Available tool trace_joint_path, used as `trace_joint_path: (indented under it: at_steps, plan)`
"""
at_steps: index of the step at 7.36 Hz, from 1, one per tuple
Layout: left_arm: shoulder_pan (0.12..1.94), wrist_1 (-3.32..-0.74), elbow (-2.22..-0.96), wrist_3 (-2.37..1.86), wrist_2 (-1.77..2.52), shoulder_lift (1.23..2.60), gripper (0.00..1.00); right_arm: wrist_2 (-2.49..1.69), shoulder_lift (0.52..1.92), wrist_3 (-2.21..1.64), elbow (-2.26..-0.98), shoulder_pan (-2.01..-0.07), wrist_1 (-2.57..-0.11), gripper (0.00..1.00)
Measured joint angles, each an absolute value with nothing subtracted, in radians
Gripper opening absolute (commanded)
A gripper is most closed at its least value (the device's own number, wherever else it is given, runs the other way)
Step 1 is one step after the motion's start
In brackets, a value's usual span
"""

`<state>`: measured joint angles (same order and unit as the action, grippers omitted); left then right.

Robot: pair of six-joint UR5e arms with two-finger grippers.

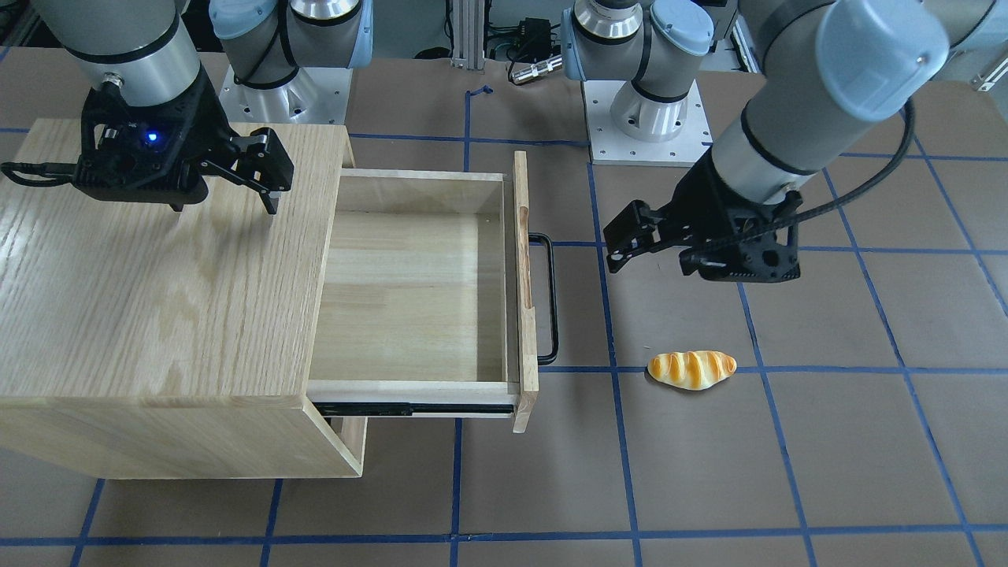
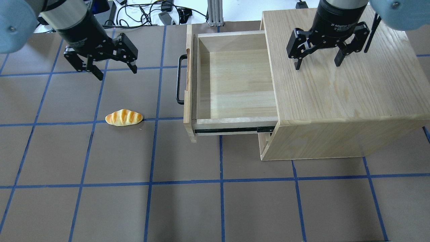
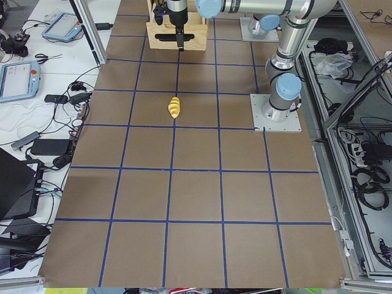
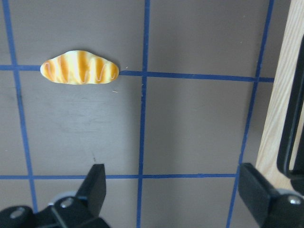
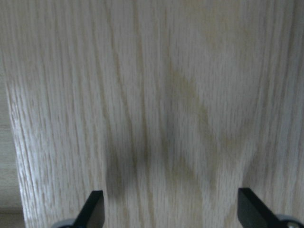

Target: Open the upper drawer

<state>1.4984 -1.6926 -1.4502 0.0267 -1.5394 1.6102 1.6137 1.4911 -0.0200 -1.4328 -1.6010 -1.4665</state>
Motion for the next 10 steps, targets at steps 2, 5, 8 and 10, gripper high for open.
trace_joint_path:
  at_steps: [2,5,8,10]
  plan:
    - [1.501,-1.694,-1.451,0.026,-1.553,1.591,1.0,1.614,1.491,-0.019,-1.433,-1.601,-1.466,1.0]
    - [1.503,-1.69,-1.461,0.027,-1.555,1.58,1.0,1.614,1.491,-0.019,-1.433,-1.601,-1.467,1.0]
    - [1.503,-1.687,-1.466,0.023,-1.564,1.562,1.0,1.614,1.491,-0.02,-1.433,-1.601,-1.467,1.0]
    - [1.503,-1.687,-1.48,0.027,-1.576,1.556,1.0,1.614,1.491,-0.02,-1.433,-1.601,-1.466,1.0]
